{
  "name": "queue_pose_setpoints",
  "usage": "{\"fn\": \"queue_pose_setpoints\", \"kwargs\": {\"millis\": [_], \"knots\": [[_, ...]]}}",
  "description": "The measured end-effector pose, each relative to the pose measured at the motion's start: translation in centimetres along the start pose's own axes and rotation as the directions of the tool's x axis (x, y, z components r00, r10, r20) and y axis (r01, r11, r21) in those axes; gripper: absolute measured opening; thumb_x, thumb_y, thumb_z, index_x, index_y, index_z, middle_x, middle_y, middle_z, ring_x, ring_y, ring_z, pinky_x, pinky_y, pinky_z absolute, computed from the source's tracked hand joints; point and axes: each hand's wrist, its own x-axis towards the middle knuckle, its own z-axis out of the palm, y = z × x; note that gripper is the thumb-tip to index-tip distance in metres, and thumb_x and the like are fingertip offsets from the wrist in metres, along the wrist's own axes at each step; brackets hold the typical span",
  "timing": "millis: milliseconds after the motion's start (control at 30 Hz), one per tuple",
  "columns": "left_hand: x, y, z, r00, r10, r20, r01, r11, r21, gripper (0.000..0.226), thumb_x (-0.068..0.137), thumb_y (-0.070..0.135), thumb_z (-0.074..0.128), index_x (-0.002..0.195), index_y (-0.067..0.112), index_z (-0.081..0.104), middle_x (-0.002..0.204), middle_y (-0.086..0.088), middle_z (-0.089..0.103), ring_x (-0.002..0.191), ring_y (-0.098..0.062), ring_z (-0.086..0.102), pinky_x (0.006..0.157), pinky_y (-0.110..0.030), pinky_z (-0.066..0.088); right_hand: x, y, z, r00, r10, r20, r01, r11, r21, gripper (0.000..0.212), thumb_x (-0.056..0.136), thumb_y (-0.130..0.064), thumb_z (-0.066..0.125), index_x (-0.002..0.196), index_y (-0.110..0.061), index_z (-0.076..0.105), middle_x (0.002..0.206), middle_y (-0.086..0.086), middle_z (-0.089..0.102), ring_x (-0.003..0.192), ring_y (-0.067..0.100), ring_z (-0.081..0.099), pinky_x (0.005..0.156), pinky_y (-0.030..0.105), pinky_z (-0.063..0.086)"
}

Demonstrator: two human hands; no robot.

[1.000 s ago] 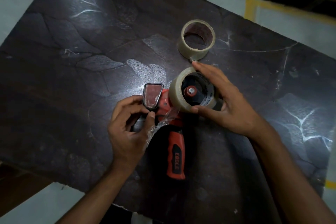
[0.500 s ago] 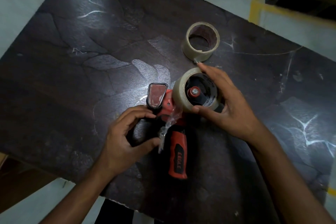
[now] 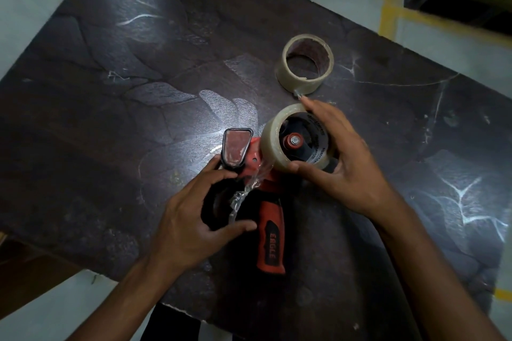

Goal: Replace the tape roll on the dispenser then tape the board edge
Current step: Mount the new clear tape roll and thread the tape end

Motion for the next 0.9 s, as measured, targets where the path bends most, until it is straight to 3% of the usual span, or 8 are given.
{"fn": "queue_pose_setpoints", "kwargs": {"millis": [300, 367, 433, 533, 600, 700, 767, 900], "knots": [[0.4, 0.6, 1.2, 0.968, 0.025, -0.248, -0.019, 0.999, 0.03, 0.029, 0.103, 0.048, 0.056, 0.113, 0.024, 0.07, 0.115, -0.002, 0.08, 0.095, -0.003, 0.07, 0.081, 0.001, 0.044, -0.2, -0.2, 0.3, 1.0, 0.016, -0.006, -0.016, 1.0, 0.005, 0.094, 0.083, -0.04, 0.085, 0.161, -0.015, 0.038, 0.161, 0.002, 0.045, 0.152, 0.01, 0.041, 0.126, 0.04, 0.037], [0.9, 0.8, 1.1, 0.959, -0.013, -0.282, 0.01, 1.0, -0.012, 0.019, 0.104, 0.039, 0.056, 0.11, 0.025, 0.068, 0.104, 0.019, 0.08, 0.072, -0.012, 0.072, 0.064, -0.013, 0.053, -0.1, -0.4, 0.2, 1.0, 0.013, -0.008, -0.013, 1.0, -0.014, 0.095, 0.083, -0.042, 0.084, 0.161, -0.015, 0.038, 0.161, 0.001, 0.045, 0.153, 0.011, 0.041, 0.125, 0.041, 0.038], [1.3, 0.5, 1.0, 0.953, -0.09, -0.289, 0.079, 0.996, -0.049, 0.021, 0.104, 0.043, 0.054, 0.104, 0.032, 0.072, 0.095, 0.013, 0.079, 0.06, -0.034, 0.072, 0.055, -0.042, 0.051, -0.1, -0.5, 0.1, 1.0, 0.021, -0.001, -0.021, 0.998, -0.052, 0.095, 0.083, -0.043, 0.084, 0.161, -0.015, 0.038, 0.163, 0.0, 0.043, 0.153, 0.011, 0.04, 0.125, 0.04, 0.037], [1.1, -0.6, 1.2, 0.961, -0.164, -0.221, 0.14, 0.983, -0.123, 0.023, 0.101, 0.04, 0.058, 0.104, 0.033, 0.08, 0.109, 0.016, 0.081, 0.069, -0.047, 0.072, 0.056, -0.048, 0.057, -0.2, -1.0, 0.3, 0.998, 0.058, 0.022, -0.055, 0.991, -0.126, 0.096, 0.084, -0.038, 0.086, 0.163, -0.017, 0.034, 0.168, 0.0, 0.038, 0.156, 0.01, 0.035, 0.128, 0.033, 0.033], [0.9, -0.8, 1.1, 0.971, -0.162, -0.178, 0.132, 0.976, -0.173, 0.022, 0.1, 0.035, 0.06, 0.104, 0.035, 0.081, 0.134, 0.01, 0.074, 0.083, -0.034, 0.079, 0.072, -0.037, 0.061, -0.1, -1.6, 0.6, 0.998, 0.061, 0.028, -0.054, 0.978, -0.203, 0.096, 0.085, -0.037, 0.085, 0.163, -0.019, 0.032, 0.171, -0.001, 0.034, 0.157, 0.008, 0.031, 0.129, 0.031, 0.031], [1.2, -0.3, 0.6, 0.978, -0.148, -0.145, 0.11, 0.965, -0.239, 0.014, 0.096, 0.025, 0.066, 0.101, 0.032, 0.076, 0.127, 0.019, 0.073, 0.114, 0.005, 0.071, 0.095, -0.011, 0.051, 0.0, -2.3, 0.8, 0.995, 0.085, 0.052, -0.068, 0.959, -0.274, 0.094, 0.087, -0.043, 0.079, 0.164, -0.024, 0.029, 0.174, -0.007, 0.027, 0.159, 0.009, 0.029, 0.125, 0.03, 0.032], [1.6, -0.6, 0.5, 0.976, -0.173, -0.13, 0.134, 0.955, -0.266, 0.007, 0.092, 0.008, 0.076, 0.09, 0.015, 0.076, 0.098, 0.038, 0.075, 0.102, 0.012, 0.072, 0.086, -0.006, 0.051, -0.1, -2.4, 1.0, 0.995, 0.076, 0.057, -0.057, 0.959, -0.279, 0.094, 0.087, -0.053, 0.071, 0.164, -0.024, 0.026, 0.175, -0.006, 0.026, 0.16, 0.013, 0.029, 0.126, 0.038, 0.035], [2.1, -1.0, -0.3, 0.965, -0.25, -0.077, 0.195, 0.885, -0.424, 0.013, 0.087, -0.002, 0.073, 0.085, 0.008, 0.064, 0.081, 0.016, 0.077, 0.075, 0.005, 0.072, 0.069, -0.006, 0.05, 0.2, -3.1, 0.5, 0.994, 0.091, 0.054, -0.059, 0.902, -0.428, 0.095, 0.085, -0.068, 0.061, 0.163, -0.025, 0.026, 0.171, -0.003, 0.033, 0.156, 0.021, 0.034, 0.12, 0.053, 0.037]]}}
